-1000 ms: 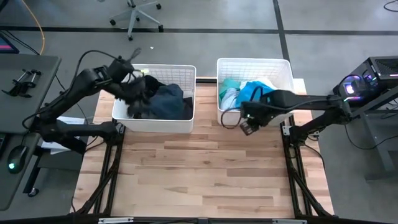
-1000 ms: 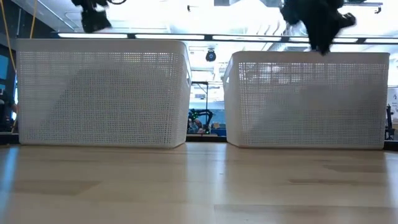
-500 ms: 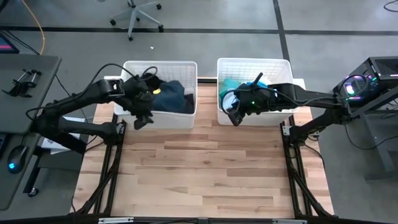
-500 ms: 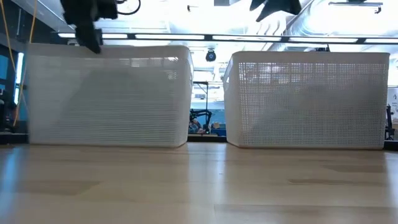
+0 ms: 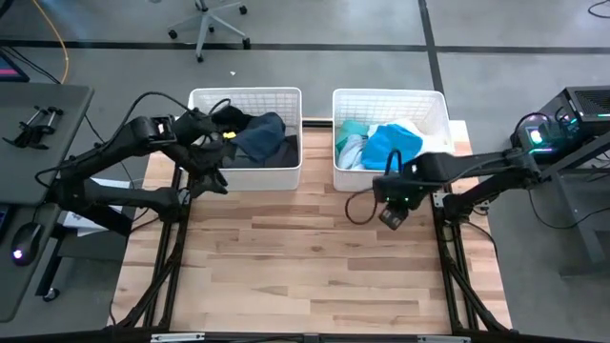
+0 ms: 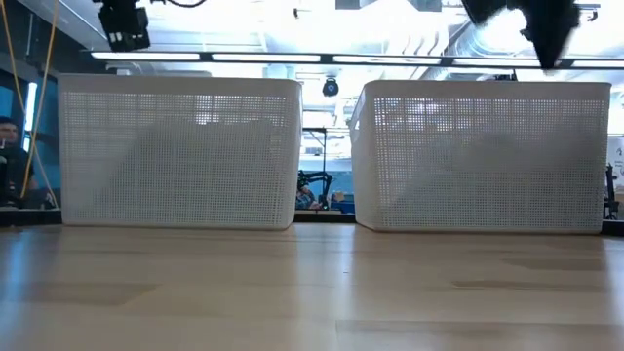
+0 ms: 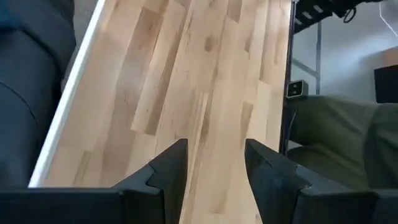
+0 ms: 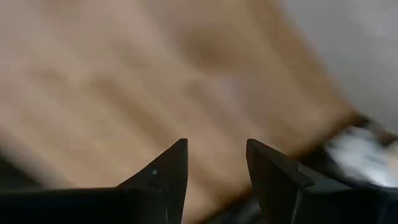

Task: Sort clothes
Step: Adjust the laundry bins

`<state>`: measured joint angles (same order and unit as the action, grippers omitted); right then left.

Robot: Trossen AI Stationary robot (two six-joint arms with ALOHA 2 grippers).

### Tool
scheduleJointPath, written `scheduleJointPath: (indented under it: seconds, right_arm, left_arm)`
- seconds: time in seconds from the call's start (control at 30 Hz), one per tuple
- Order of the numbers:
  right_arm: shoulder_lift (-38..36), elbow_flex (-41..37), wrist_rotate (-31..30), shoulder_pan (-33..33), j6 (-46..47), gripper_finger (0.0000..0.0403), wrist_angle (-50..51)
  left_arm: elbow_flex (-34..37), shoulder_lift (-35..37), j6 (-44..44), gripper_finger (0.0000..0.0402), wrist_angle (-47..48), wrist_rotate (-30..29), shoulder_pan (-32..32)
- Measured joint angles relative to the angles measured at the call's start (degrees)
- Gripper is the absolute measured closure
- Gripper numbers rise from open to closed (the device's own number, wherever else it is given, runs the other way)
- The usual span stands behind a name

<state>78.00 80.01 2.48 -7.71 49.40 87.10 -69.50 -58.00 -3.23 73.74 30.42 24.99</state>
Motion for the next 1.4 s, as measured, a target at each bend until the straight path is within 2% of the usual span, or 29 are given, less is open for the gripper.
scheduleJointPath:
  seconds: [0.07, 0.2, 0.27, 0.33, 0.43, 0.57, 0.67, 0.73, 0.77, 0.9, 1.0, 1.07, 1.17, 1.23, 1.3, 1.4]
  right_arm:
    - [0.00, -4.28, -6.31, 0.47, 2.29, 0.0253, 2.03]
    - [0.04, -10.21, -19.25, 3.76, 7.31, 0.0253, 2.09]
    - [0.04, -12.45, -23.61, 5.84, 8.95, 0.0254, 2.10]
    - [0.04, -13.85, -25.74, 7.78, 8.95, 0.0254, 2.05]
    - [0.04, -13.73, -24.70, 9.84, 6.19, 0.0254, 2.51]
    - [-0.68, -7.87, -16.24, 9.47, 0.68, 0.0254, 2.86]
    - [-0.98, -0.02, -7.32, 8.57, -5.18, 0.0254, 2.18]
    - [-1.01, 5.52, -6.01, 8.37, -8.38, 0.0254, 0.48]
    - [-1.05, 8.12, -7.26, 8.62, -9.77, 0.0254, -1.10]
    - [-1.14, 15.62, -18.89, 12.53, -14.03, 0.0254, -10.99]
    - [-1.11, 17.61, -21.03, 16.51, -17.66, 0.0254, -19.04]
    - [-1.11, 17.81, -22.19, 18.47, -19.31, 0.0254, -24.17]
    - [-1.07, 17.77, -23.68, 20.20, -19.73, 0.0254, -28.91]
    - [-1.07, 17.68, -24.19, 20.53, -19.41, 0.0254, -30.40]
    - [-1.07, 17.68, -24.33, 20.36, -18.41, 0.0254, -30.60]
    - [-1.07, 17.64, -23.91, 19.11, -16.94, 0.0254, -29.76]
  left_arm:
    - [1.41, -0.28, 0.55, 0.0254, -0.74, -1.25, 0.01]
    - [5.32, -1.49, -0.77, 0.0254, -3.25, -10.70, -0.04]
    - [5.91, -1.72, -1.18, 0.0254, -3.15, -14.15, 0.00]
    - [5.89, -1.95, -1.82, 0.0255, -3.11, -14.83, -0.01]
    - [3.78, -1.89, -3.74, 0.0255, -2.10, -13.22, -0.04]
    - [-2.31, -1.63, -5.98, 0.0255, 0.76, -10.44, -0.04]
    - [-6.64, -1.65, -9.32, 0.0255, -3.14, -5.79, -0.08]
    - [-8.64, -2.30, -11.23, 0.0255, -9.56, -5.52, -0.09]
    - [-9.35, -3.22, -11.45, 0.0255, -13.22, -5.52, -0.09]
    - [-11.34, -10.82, -9.99, 0.0255, -29.02, -5.23, -0.07]
    - [-12.51, -19.59, -8.86, 0.0255, -38.78, -3.38, -0.39]
    - [-14.56, -25.27, -7.78, 0.0255, -42.11, -2.33, -0.65]
    - [-19.02, -33.49, -3.63, 0.0255, -41.34, -2.42, -0.70]
    - [-22.05, -38.44, -1.07, 0.0255, -38.87, -4.71, -0.70]
    - [-25.34, -42.25, 1.89, 0.0255, -34.07, -10.27, -0.70]
    - [-30.07, -45.99, 7.51, 0.0255, -24.87, -21.98, -0.65]
